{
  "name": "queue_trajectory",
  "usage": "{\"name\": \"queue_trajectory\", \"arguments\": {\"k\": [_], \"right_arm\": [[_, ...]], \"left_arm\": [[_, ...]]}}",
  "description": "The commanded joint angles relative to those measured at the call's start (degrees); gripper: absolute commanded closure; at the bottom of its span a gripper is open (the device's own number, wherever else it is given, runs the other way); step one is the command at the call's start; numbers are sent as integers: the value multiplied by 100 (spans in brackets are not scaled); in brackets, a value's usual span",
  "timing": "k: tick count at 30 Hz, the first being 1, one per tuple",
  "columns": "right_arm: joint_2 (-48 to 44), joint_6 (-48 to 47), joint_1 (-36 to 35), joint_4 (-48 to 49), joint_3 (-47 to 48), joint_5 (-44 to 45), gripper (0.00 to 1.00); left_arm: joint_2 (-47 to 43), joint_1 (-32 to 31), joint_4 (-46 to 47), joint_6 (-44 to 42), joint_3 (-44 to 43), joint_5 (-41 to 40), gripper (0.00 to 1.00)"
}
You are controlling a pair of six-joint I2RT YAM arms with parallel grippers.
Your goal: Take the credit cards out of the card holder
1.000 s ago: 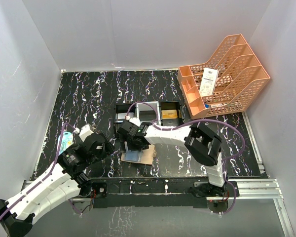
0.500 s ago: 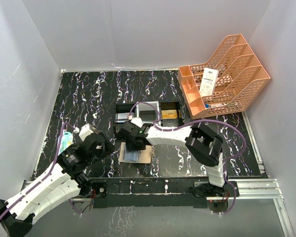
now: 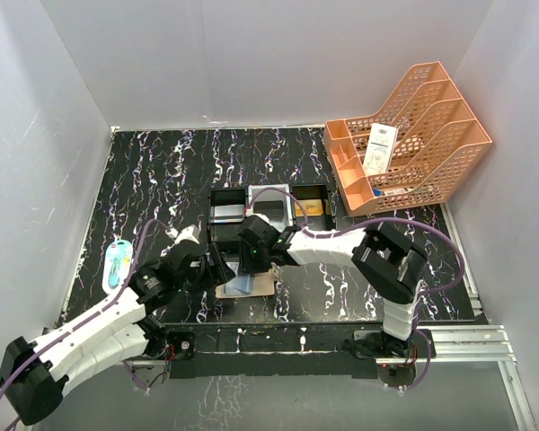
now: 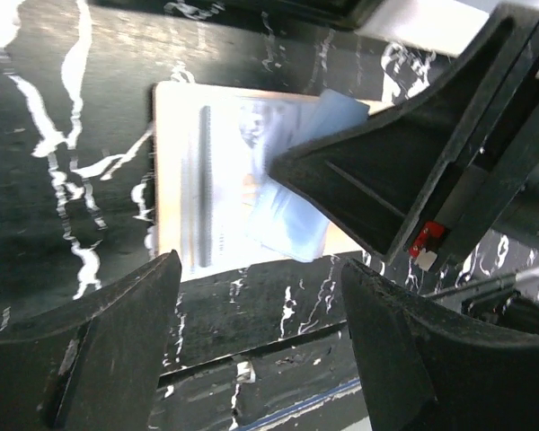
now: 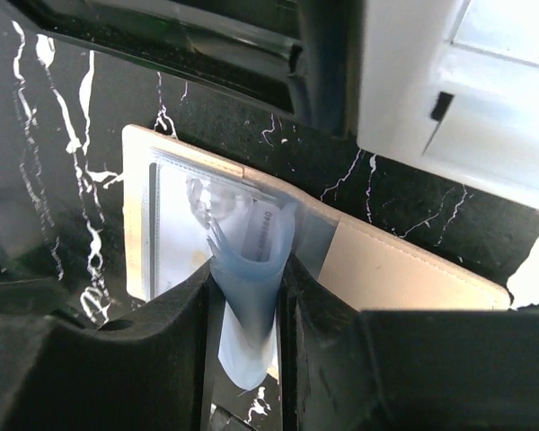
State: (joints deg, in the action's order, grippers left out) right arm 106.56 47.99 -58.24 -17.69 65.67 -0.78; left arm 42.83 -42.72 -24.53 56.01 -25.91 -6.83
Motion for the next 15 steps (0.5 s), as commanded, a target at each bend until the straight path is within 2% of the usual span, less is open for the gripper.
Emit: {"name": "queue_trajectory", "arguments": {"k": [1, 8, 15], "right_arm": [[-64, 55, 214, 732, -753, -1068, 74], [-171, 426, 392, 1413, -1247, -1417, 73], [-209, 515, 468, 1623, -1445, -1483, 73]], "left_arm": [[230, -1, 1240, -374, 200, 777, 30], [342, -1, 2408, -566, 793, 1314, 28], [693, -1, 2977, -533, 1095, 1150, 28]]}}
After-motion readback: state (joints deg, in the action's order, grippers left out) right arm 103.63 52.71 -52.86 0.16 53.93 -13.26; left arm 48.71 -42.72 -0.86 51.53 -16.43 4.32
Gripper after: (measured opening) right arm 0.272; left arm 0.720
